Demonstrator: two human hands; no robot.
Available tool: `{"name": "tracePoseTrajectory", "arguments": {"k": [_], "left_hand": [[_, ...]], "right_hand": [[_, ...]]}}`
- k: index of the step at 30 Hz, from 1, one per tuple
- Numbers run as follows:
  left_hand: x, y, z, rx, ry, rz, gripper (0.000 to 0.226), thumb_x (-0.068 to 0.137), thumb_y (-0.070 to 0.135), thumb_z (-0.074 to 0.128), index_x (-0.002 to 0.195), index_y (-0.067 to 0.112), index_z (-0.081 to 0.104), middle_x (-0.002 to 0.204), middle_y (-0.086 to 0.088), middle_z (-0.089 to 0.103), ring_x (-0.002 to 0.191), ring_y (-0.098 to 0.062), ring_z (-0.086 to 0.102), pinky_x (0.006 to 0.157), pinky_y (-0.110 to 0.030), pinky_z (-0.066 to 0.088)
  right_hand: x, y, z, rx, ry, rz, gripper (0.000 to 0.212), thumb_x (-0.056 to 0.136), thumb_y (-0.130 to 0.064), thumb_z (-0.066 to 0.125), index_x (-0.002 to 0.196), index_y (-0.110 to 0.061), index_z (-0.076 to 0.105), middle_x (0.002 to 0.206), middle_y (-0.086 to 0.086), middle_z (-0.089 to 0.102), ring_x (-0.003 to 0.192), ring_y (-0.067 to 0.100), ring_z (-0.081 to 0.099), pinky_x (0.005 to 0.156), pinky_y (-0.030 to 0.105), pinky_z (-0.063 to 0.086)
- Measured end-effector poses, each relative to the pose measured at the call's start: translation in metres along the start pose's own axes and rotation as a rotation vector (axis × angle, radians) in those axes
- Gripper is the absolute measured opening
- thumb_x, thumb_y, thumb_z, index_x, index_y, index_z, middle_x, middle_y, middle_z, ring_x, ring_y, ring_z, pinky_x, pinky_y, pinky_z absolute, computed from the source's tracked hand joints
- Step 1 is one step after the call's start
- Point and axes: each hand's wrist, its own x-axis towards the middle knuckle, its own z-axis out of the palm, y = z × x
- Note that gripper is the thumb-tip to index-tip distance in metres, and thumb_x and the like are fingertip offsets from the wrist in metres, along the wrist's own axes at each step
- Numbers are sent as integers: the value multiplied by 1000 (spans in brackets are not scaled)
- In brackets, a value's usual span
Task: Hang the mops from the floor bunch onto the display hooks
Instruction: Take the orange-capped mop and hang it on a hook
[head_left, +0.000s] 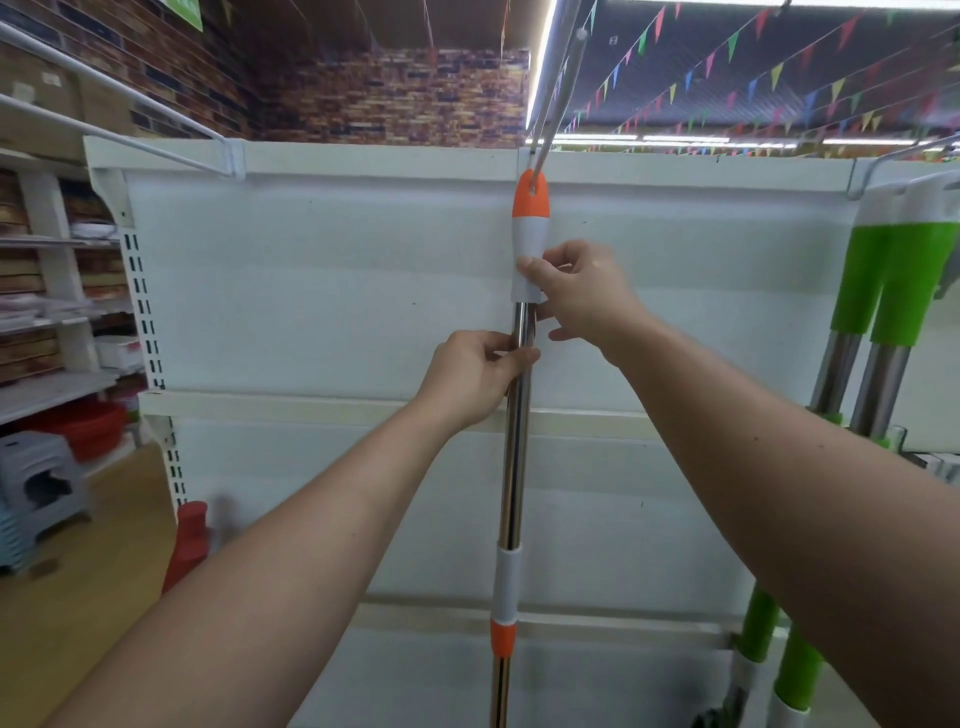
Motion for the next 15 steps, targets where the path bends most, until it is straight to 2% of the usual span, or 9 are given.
{"name": "tracePoseTrajectory", "arguments": {"k": [4, 6, 8, 10, 11, 13, 15], "left_hand": [[-2, -2, 3, -13, 21, -11, 27, 91, 41, 72, 110, 22, 73, 97, -4, 77, 93, -28, 74, 87, -41, 61], [-4, -3, 6, -5, 46, 2, 24, 91, 42, 71, 106, 25, 76, 91, -3, 77, 88, -27, 73, 80, -36, 60], [-9, -3, 8, 30, 80, 18, 21, 93, 43, 67, 99, 25, 77, 77, 0, 71, 78, -24, 67, 68, -28, 51], [-15, -2, 11, 68, 117, 32, 26, 93, 47, 64, 87, 24, 75, 67, -4, 65, 69, -23, 58, 61, -28, 43], [-18, -2, 13, 86, 138, 41, 29, 92, 49, 62, 87, 23, 76, 64, -6, 63, 65, -23, 54, 60, -30, 41], [-25, -5, 19, 177, 166, 63, 26, 93, 48, 59, 92, 27, 74, 59, 1, 56, 64, -24, 53, 59, -32, 39], [-36, -11, 25, 291, 168, 65, 19, 93, 40, 59, 104, 29, 71, 68, 5, 61, 76, -27, 60, 66, -33, 41]], "right_hand": [[-4, 3, 4, 18, 32, -6, 35, 99, -40, 64, 115, -9, 62, 95, 8, 71, 94, 36, 76, 76, 54, 63], [-6, 5, 5, 21, 30, 6, 30, 98, -37, 65, 111, -11, 63, 92, 5, 69, 93, 36, 76, 77, 53, 63], [-9, 8, 5, -20, 21, 11, 17, 96, -34, 66, 97, -18, 64, 87, 1, 69, 90, 33, 77, 76, 48, 62], [-16, 15, 5, -93, 25, 28, 17, 94, -29, 68, 79, -25, 60, 85, 0, 71, 88, 30, 77, 76, 44, 62], [-20, 19, 5, -129, 25, 38, 20, 93, -27, 69, 75, -27, 59, 87, 2, 73, 87, 30, 77, 78, 45, 63], [-32, 31, 6, -186, 19, 56, 20, 91, -28, 70, 73, -27, 60, 91, 6, 75, 87, 29, 77, 82, 48, 63], [-45, 42, 4, -198, -2, 72, 19, 90, -33, 72, 76, -27, 62, 93, 6, 75, 88, 28, 76, 85, 49, 63]]}}
